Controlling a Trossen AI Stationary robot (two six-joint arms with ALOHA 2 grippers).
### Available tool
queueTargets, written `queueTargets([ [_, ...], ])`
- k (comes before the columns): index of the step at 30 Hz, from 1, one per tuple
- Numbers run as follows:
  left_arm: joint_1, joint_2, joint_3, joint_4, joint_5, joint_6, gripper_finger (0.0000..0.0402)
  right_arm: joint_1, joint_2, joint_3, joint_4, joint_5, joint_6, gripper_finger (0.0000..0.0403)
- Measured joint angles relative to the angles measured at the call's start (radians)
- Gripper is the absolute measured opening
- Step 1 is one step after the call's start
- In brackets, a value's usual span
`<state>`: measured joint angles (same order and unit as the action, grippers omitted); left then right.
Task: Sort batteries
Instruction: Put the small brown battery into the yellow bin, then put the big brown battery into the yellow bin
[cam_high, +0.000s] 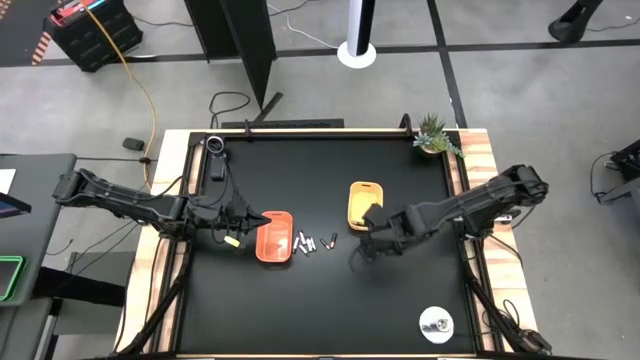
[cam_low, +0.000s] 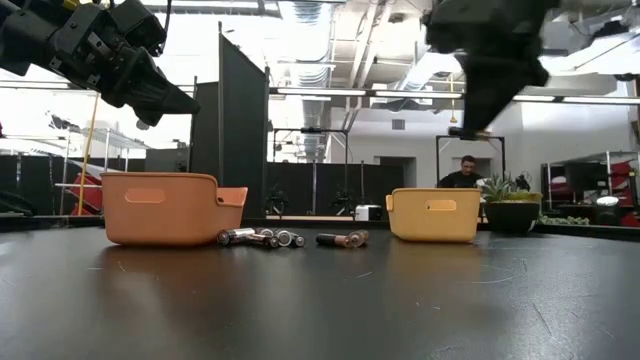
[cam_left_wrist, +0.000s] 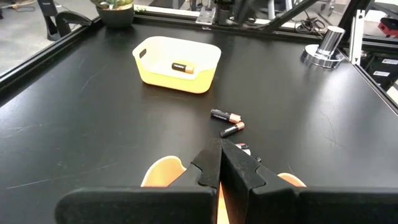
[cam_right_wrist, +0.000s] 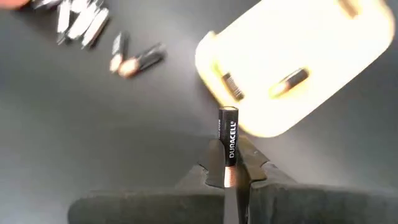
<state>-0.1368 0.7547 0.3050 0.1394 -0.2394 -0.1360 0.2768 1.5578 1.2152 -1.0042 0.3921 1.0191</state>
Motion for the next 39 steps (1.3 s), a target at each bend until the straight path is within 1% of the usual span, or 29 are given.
queueTargets([
  [3, 0.0, 0.0, 0.0, 0.0, 0.0, 0.0, 0.0001, -0.073, 0.001, 0.001, -0.005, 0.004, -0.061, 0.0012],
  [5, -0.005, 0.0, 0.0, 0.001, 0.0, 0.0, 0.0008, -0.122, 0.001, -0.005, 0.0, 0.005, -0.113, 0.0013],
  [8, -0.021, 0.0, 0.0, 0.007, 0.0, 0.0, 0.0034, -0.185, 0.001, -0.009, 0.001, 0.004, -0.184, 0.0016],
  [10, -0.034, 0.0, 0.0, 0.022, -0.001, 0.004, 0.0056, -0.215, 0.001, -0.009, 0.009, 0.004, -0.225, 0.0026],
  [12, -0.048, 0.0, 0.0, 0.041, -0.001, 0.011, 0.0078, -0.237, 0.001, -0.009, 0.024, 0.004, -0.269, 0.0045],
  [15, -0.072, 0.0, 0.0, 0.058, -0.001, 0.019, 0.0107, -0.255, 0.001, -0.009, 0.06, 0.004, -0.323, 0.0089],
  [18, -0.088, 0.0, 0.0, 0.063, -0.002, 0.034, 0.0127, -0.267, 0.001, -0.009, 0.07, 0.004, -0.349, 0.0141],
  [20, -0.093, 0.0, 0.0, 0.077, -0.002, 0.038, 0.0133, -0.273, 0.001, -0.009, 0.07, 0.004, -0.363, 0.0174],
  [23, -0.101, 0.0, 0.0, 0.091, -0.003, 0.049, 0.0135, -0.268, 0.001, -0.009, 0.105, 0.008, -0.421, 0.021],
  [25, -0.11, 0.0, 0.0, 0.097, -0.004, 0.07, 0.0135, -0.244, 0.001, -0.009, 0.187, 0.011, -0.502, 0.0223],
  [30, -0.126, 0.0, 0.0, 0.096, -0.004, 0.102, 0.0133, -0.152, 0.013, -0.008, 0.446, 0.009, -0.768, 0.0224],
  [32, -0.126, 0.0, 0.0, 0.082, -0.004, 0.1, 0.0132, -0.12, 0.031, -0.008, 0.508, 0.004, -0.915, 0.022],
  [34, -0.126, 0.006, 0.0, 0.055, -0.004, 0.089, 0.0132, -0.093, 0.062, -0.007, 0.517, -0.01, -1.048, 0.0218],
  [35, -0.126, 0.012, 0.0, 0.041, -0.004, 0.085, 0.0132, -0.083, 0.08, 0.003, 0.513, -0.029, -1.084, 0.0218],
  [39, -0.125, 0.048, -0.001, 0.04, -0.003, 0.071, 0.0132, -0.078, 0.19, 0.098, 0.41, -0.146, -1.097, 0.0218],
])
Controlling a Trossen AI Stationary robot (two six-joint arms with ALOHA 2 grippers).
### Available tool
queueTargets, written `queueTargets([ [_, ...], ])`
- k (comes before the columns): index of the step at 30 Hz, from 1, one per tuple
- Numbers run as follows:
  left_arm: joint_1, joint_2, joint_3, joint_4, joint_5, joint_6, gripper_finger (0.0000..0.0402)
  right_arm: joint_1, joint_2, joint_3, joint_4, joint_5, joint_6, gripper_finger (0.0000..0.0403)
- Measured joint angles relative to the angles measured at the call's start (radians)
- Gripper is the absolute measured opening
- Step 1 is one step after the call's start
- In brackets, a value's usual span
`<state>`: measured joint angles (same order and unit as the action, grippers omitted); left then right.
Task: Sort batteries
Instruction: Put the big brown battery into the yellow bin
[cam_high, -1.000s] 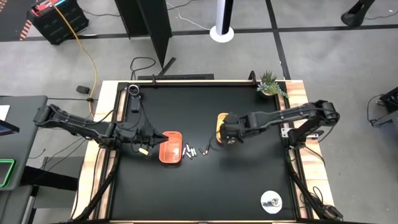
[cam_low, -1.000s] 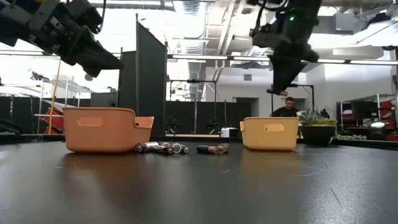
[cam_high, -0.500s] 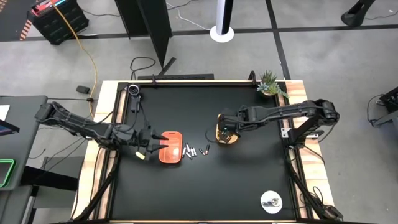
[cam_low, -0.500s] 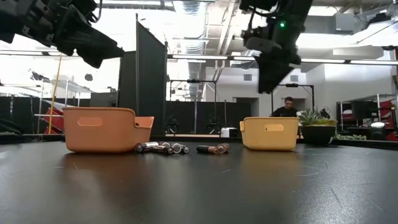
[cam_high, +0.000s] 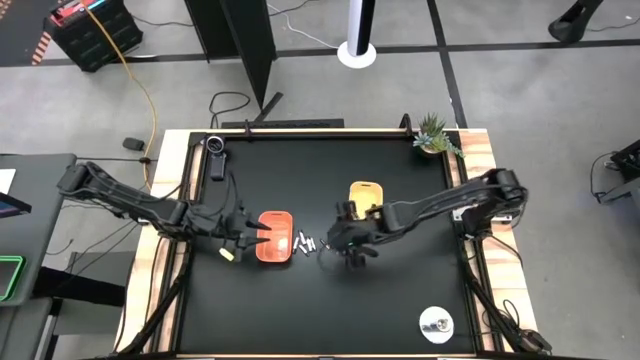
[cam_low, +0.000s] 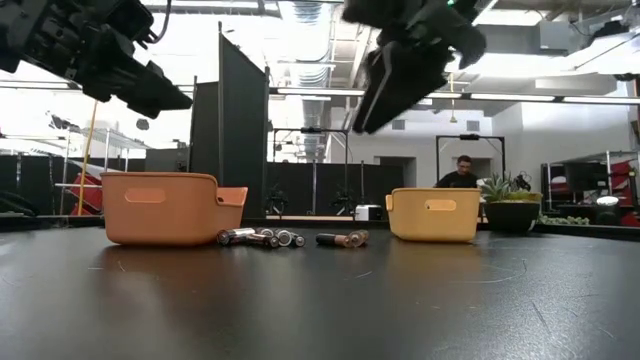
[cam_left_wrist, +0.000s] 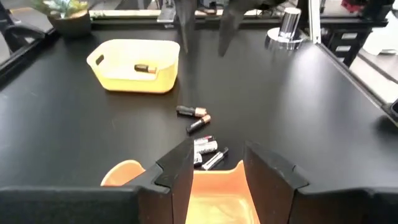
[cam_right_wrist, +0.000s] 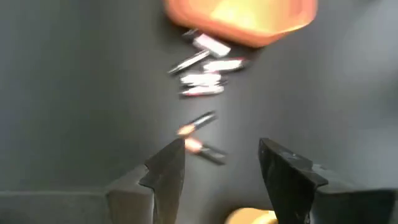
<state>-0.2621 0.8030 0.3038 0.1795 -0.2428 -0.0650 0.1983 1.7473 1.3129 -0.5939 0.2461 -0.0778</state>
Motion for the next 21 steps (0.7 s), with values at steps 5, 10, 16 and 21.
queueTargets([
  [5, 0.0, 0.048, 0.0, 0.027, 0.0, 0.0, 0.0132, -0.007, 0.162, 0.165, -0.163, -0.034, -0.107, 0.0217],
  [10, 0.001, 0.08, 0.001, 0.068, 0.0, -0.003, 0.0132, -0.035, 0.284, 0.293, -0.32, -0.104, -0.186, 0.0217],
  [16, 0.001, 0.082, 0.001, 0.065, 0.0, 0.0, 0.0132, -0.064, 0.367, 0.316, -0.341, -0.103, -0.264, 0.0217],
  [21, 0.001, 0.082, 0.001, 0.063, 0.0, 0.002, 0.0132, -0.076, 0.4, 0.315, -0.33, -0.103, -0.281, 0.0217],
])
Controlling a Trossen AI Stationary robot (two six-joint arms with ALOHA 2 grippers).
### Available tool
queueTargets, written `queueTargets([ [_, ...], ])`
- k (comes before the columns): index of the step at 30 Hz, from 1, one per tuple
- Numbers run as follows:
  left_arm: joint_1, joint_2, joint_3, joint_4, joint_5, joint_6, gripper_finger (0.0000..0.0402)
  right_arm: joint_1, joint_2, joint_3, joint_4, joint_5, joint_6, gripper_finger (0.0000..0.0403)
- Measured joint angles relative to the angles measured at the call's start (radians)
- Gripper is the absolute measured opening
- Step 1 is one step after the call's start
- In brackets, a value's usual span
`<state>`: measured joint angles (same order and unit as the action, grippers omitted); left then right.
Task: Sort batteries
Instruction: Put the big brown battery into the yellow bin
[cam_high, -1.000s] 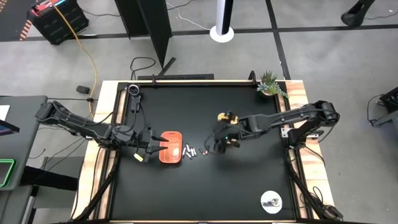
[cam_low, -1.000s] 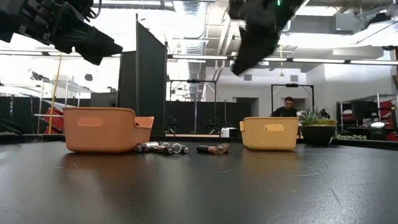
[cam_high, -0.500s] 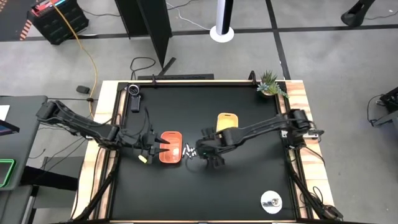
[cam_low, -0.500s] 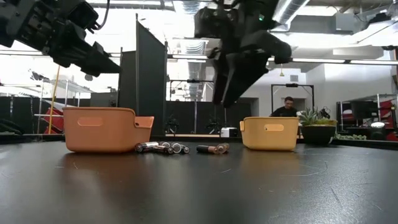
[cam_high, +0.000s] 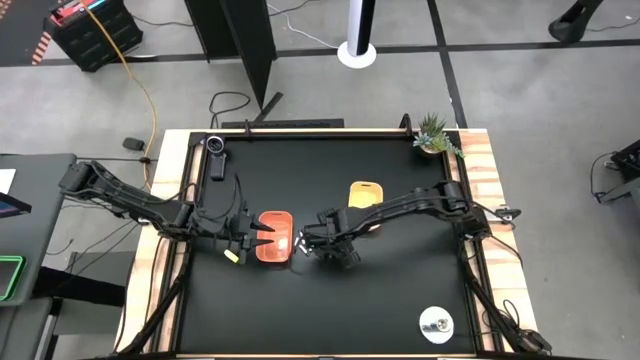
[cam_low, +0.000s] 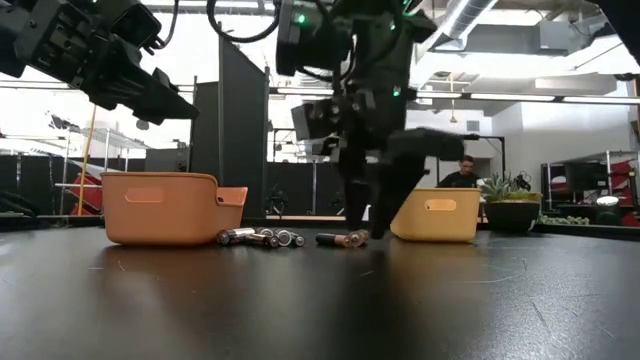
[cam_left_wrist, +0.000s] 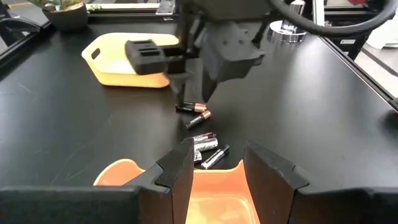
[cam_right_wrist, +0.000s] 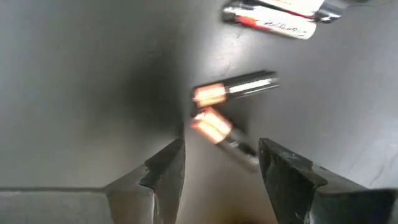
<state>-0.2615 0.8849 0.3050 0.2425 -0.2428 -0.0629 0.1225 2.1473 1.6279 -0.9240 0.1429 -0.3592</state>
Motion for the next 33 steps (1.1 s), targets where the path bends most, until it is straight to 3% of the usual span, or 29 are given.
queueTargets([
  [6, 0.0, 0.0, 0.0, 0.0, 0.0, 0.01, 0.0132, -0.015, 0.019, -0.001, 0.031, -0.001, -0.013, 0.0196],
  [21, 0.001, 0.0, 0.001, -0.006, -0.005, 0.01, 0.0132, -0.014, 0.044, 0.001, 0.017, -0.055, 0.077, 0.0029],
  [33, 0.001, 0.0, 0.001, -0.005, -0.005, 0.01, 0.0132, -0.01, 0.032, -0.002, 0.02, -0.061, 0.101, 0.0018],
])
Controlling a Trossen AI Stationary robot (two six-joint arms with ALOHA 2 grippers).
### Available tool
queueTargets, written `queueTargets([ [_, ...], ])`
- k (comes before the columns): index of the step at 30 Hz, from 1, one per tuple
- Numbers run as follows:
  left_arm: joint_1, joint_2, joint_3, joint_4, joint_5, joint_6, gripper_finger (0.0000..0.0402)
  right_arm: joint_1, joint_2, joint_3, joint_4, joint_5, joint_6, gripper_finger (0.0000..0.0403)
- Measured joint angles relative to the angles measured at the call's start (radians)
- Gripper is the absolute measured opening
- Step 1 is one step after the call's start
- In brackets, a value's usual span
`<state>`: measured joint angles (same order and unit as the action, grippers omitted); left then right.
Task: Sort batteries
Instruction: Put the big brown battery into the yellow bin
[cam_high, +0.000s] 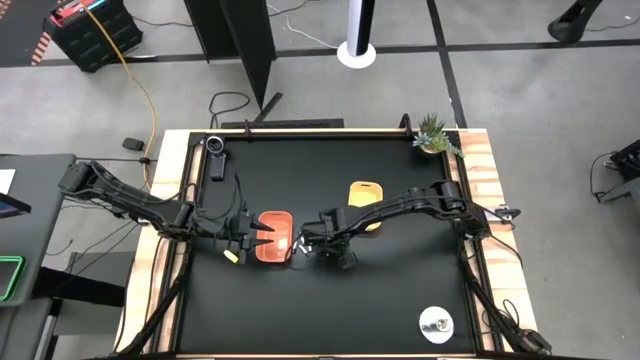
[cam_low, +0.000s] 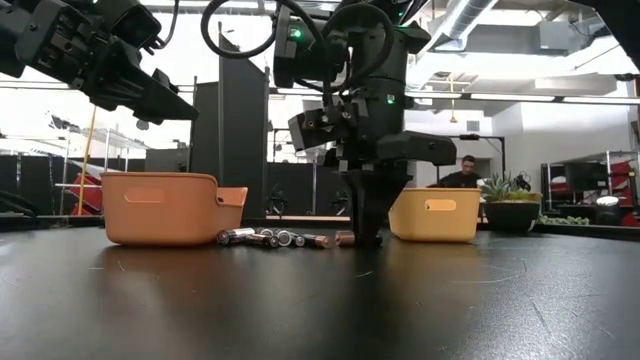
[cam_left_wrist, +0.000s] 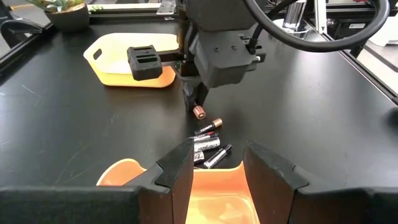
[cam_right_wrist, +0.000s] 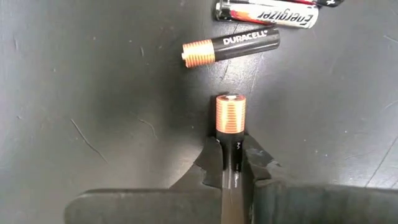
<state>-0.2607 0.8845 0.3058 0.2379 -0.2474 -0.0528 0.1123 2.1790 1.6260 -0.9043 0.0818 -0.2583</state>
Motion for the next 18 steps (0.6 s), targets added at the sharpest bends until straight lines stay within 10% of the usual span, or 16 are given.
queueTargets([
  [18, 0.0, 0.0, 0.0, 0.006, 0.0, -0.001, 0.0132, -0.053, -0.207, 0.071, -0.082, 0.101, 0.053, 0.0021],
])
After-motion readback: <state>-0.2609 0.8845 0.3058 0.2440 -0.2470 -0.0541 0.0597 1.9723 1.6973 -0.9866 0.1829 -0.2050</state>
